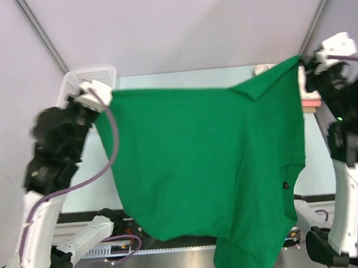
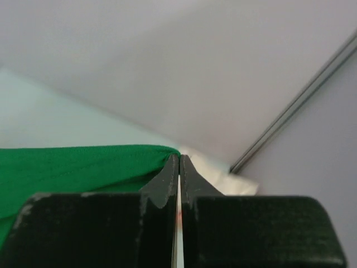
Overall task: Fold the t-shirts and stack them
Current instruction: Flatten the tshirt out, then fold the tshirt
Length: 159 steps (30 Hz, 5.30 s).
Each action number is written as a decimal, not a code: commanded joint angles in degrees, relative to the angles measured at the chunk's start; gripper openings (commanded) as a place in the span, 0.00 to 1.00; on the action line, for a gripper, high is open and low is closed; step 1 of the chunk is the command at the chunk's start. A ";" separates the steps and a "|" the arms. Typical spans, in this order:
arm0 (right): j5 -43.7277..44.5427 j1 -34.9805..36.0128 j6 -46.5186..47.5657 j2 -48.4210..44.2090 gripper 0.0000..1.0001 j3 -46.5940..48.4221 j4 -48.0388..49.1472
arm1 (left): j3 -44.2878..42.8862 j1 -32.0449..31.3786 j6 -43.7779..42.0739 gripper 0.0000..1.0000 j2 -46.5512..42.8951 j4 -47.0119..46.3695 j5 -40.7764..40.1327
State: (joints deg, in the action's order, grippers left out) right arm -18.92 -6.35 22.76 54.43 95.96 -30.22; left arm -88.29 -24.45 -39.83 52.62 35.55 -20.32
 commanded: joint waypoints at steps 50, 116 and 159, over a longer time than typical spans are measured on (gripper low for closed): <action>7.23 9.87 4.75 94.71 0.00 44.05 12.63 | -20.07 16.27 0.99 0.00 79.38 -20.70 7.57; -0.86 10.83 1.49 30.30 0.00 -19.05 2.27 | 9.10 15.75 -0.77 0.00 47.84 -21.06 18.29; -8.06 14.78 10.37 36.25 0.47 -26.64 -5.37 | 19.23 15.57 8.01 0.53 46.76 -14.02 23.30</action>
State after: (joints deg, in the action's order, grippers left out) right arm -24.23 7.07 30.87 85.06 64.71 -36.56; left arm -63.77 -8.56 -35.70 95.81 20.27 -0.14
